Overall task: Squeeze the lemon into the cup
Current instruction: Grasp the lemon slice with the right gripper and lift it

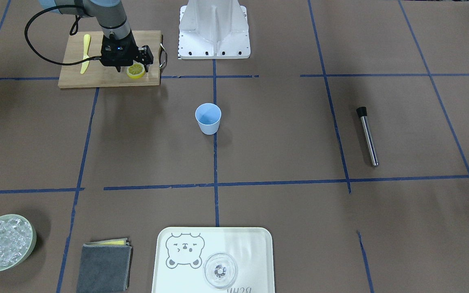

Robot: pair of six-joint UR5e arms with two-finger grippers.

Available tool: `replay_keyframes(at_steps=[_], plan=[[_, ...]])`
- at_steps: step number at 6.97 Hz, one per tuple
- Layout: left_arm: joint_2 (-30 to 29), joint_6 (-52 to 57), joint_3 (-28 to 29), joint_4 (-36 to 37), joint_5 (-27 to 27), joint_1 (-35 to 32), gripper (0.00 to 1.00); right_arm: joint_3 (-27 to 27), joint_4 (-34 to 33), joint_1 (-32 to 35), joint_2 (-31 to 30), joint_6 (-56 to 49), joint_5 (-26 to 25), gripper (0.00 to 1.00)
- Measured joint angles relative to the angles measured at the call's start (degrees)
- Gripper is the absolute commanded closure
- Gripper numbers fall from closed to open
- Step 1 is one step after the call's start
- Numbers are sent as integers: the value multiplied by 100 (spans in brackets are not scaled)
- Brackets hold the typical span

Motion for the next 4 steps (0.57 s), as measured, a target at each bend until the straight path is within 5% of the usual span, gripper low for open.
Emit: replay_keyframes(at_steps=[3, 4], plan=[[7, 3, 0, 0, -3, -4, 0, -1, -24, -10, 9, 8, -4, 41], [10, 4, -2, 0, -3, -4, 0, 6, -22, -7, 14, 8, -3, 42]])
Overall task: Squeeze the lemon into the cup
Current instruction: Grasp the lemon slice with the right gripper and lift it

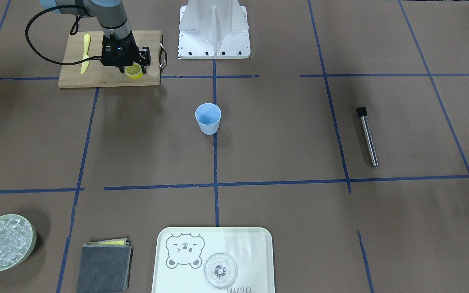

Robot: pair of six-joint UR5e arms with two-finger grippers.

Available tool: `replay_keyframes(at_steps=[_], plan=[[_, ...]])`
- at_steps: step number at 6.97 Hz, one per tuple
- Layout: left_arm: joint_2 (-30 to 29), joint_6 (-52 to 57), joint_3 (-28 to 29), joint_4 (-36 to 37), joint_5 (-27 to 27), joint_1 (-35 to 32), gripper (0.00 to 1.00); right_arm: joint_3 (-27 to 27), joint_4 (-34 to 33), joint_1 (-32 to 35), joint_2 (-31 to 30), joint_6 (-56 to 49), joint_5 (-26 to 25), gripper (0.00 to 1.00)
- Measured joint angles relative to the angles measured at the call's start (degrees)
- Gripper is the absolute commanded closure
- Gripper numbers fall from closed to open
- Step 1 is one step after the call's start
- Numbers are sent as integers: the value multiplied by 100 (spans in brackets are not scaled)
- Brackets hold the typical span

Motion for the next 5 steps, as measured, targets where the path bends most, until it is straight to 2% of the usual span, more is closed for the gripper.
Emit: replay_keyframes(at_steps=[5], plan=[[6, -10, -23, 0, -2, 5, 0, 265, -4, 44, -127, 0, 7, 40]])
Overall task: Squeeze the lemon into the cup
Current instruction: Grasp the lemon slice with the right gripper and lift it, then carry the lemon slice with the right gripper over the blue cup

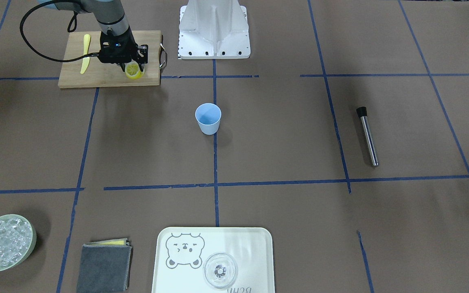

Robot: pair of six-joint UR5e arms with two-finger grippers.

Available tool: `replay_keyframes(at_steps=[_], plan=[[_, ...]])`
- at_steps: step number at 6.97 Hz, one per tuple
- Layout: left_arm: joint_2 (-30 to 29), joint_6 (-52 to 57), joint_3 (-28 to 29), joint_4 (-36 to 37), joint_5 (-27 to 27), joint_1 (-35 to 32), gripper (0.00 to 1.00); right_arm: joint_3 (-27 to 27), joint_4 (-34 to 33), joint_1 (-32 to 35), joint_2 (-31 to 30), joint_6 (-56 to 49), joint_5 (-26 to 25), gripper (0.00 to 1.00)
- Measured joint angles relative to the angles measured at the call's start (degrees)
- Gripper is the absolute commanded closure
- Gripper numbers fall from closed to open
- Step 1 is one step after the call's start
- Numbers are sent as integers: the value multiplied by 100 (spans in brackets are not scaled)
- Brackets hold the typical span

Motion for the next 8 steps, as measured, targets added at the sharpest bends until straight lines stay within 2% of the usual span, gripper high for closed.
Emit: replay_keyframes(at_steps=[5, 7, 8], plan=[[10, -5, -10, 6, -7, 2, 0, 312, -7, 208, -32, 0, 5, 37], [16, -5, -10, 3, -22, -1, 0, 274, -69, 486, 349, 0, 23, 36], [20, -6, -13, 1, -68, -2, 0, 220, -290, 672, 745, 0, 38, 36]])
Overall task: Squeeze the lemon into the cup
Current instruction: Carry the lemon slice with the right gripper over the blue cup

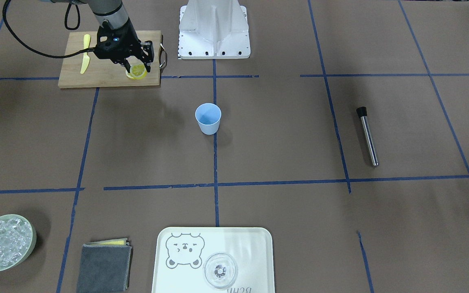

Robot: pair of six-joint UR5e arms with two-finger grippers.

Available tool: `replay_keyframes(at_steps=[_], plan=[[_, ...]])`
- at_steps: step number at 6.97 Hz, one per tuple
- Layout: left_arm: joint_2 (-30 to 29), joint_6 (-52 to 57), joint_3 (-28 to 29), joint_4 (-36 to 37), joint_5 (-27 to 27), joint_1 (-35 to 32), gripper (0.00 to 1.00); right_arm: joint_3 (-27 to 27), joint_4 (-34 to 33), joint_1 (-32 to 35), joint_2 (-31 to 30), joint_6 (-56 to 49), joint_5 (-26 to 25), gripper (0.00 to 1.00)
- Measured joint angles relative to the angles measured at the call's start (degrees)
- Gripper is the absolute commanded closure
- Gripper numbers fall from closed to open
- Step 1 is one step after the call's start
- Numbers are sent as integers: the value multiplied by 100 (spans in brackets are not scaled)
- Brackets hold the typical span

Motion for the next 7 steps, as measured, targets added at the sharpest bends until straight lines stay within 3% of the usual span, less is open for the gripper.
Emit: replay_keyframes(at_steps=[3, 7], plan=[[13, -1, -2, -1, -65, 5, 0, -673, -927, 449, 1681, -2, 15, 36], [60, -1, -12, -1, -71, 6, 0, -2026, -928, 714, 3044, 16, 6, 35]])
